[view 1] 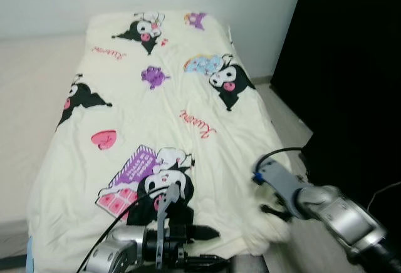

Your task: Clean up the room

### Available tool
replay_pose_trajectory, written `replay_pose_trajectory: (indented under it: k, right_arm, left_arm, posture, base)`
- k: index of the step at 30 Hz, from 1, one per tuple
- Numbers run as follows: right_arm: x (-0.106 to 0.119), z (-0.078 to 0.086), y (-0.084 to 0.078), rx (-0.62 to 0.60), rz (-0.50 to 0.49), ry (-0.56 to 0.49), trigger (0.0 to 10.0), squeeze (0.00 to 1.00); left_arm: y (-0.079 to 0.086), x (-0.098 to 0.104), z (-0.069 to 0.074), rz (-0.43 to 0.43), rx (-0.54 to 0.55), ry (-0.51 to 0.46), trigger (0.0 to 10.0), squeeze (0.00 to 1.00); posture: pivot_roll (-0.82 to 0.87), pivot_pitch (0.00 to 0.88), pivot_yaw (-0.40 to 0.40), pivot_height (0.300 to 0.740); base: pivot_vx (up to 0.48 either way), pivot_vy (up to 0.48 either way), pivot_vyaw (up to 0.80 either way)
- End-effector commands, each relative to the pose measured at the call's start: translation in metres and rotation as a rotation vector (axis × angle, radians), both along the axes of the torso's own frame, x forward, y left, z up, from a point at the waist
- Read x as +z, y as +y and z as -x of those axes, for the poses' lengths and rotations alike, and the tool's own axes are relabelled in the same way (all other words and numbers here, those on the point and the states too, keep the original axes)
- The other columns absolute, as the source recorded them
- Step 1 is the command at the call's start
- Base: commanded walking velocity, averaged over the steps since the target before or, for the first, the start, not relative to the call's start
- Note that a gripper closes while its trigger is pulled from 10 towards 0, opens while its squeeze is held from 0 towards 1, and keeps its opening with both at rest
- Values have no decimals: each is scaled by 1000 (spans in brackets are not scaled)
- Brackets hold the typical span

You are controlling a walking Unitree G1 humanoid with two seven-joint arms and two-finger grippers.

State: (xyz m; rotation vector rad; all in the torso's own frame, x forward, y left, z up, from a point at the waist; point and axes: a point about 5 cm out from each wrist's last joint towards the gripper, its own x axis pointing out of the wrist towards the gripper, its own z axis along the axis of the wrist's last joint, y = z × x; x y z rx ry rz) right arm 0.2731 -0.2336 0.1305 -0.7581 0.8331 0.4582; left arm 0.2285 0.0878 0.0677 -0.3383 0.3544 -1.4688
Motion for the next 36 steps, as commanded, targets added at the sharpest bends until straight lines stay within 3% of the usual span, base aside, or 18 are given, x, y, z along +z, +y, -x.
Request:
replay_pose_trajectory:
  k: [1, 4, 6, 11, 13, 15, 16, 18, 21, 25, 26, 28, 29, 30, 32, 34, 36]
  right_arm:
    - [6, 5, -1, 19, 5, 14, 10000, 0]
    - [24, 9, -30, -37, 136, 0, 10000, 0]
    - [31, 10, -41, -68, 199, -3, 10000, 0]
    - [40, 6, -48, -100, 279, -49, 10000, 0]
    - [54, -8, -35, -84, 263, -170, 10000, 0]
    - [66, -31, 4, -27, 59, -362, 10000, 0]
    - [66, -31, 4, -27, 59, -362, 10000, 0]
    - [71, -41, 41, 49, -153, -471, 10000, 0]
    - [65, -45, 82, 139, -361, -546, 10000, 0]
    - [48, -49, 92, 105, -390, -545, 10000, 0]
    - [25, -53, 90, 38, -360, -522, 10000, 0]
    - [14, -54, 89, 15, -341, -514, 10000, 0]
    - [-2, -55, 85, 34, -214, -504, 10000, 0]
    - [-2, -55, 85, 34, -214, -504, 10000, 0]
    - [-11, -56, 80, 62, -112, -504, 10000, 0]
    - [-17, -55, 76, 37, -133, -486, 10000, 0]
    - [-24, -56, 61, -41, -137, -475, 10000, 0]
  left_arm:
    - [1, -4, 2, -14, 16, 19, 10000, 1000]
    - [-1, -5, 1, -26, 34, 17, 10000, 1000]
    - [-2, -5, -1, -27, 47, 16, 10000, 1000]
    - [-2, -5, -3, -31, 64, 11, 10000, 1000]
    - [0, -6, -6, -42, 89, 7, 10000, 1000]
    - [1, -8, -12, -65, 144, -6, 10000, 1000]
    - [1, -8, -12, -65, 144, -6, 10000, 1000]
    - [2, -11, -22, -96, 222, -23, 10000, 1000]
    - [5, -16, -40, -178, 386, -64, 10000, 1000]
    - [9, -20, -50, -241, 496, -87, 10000, 1000]
    - [12, -26, -56, -300, 574, -81, 10000, 1000]
    - [12, -28, -57, -321, 588, -84, 10000, 1000]
    - [9, -31, -55, -337, 581, -92, 10000, 1000]
    - [9, -31, -55, -337, 581, -92, 10000, 1000]
    - [8, -33, -54, -343, 581, -97, 10000, 1000]
    - [8, -34, -53, -341, 586, -95, 10000, 1000]
    - [9, -37, -53, -335, 602, -93, 10000, 1000]
  posture:
    - [-232, 185, -6, 511]
    - [-233, 186, -11, 511]
    - [-232, 185, -12, 511]
    - [-230, 185, -9, 511]
    - [-230, 184, -8, 511]
    - [-231, 180, -5, 511]
    - [-231, 180, -5, 511]
    - [-227, 178, -5, 511]
    - [-227, 171, -6, 511]
    - [-227, 169, -8, 511]
    - [-221, 165, -9, 511]
    - [-220, 164, -9, 511]
    - [-213, 164, -10, 511]
    - [-213, 164, -10, 511]
    - [-206, 165, -15, 511]
    - [-200, 167, -16, 511]
    - [-192, 171, -18, 511]
  base:
    - [0, 0, 0]
    - [0, 0, 0]
    - [0, 0, 0]
    - [0, 0, 0]
    - [0, 0, 0]
    - [0, 0, 0]
    - [0, 0, 0]
    - [0, 0, 0]
    - [0, 0, 0]
    - [0, 0, 0]
    - [0, 0, 0]
    - [0, 0, 0]
    - [0, 0, 0]
    - [0, 0, 0]
    - [0, 0, 0]
    - [0, 0, 0]
    - [0, 0, 0]
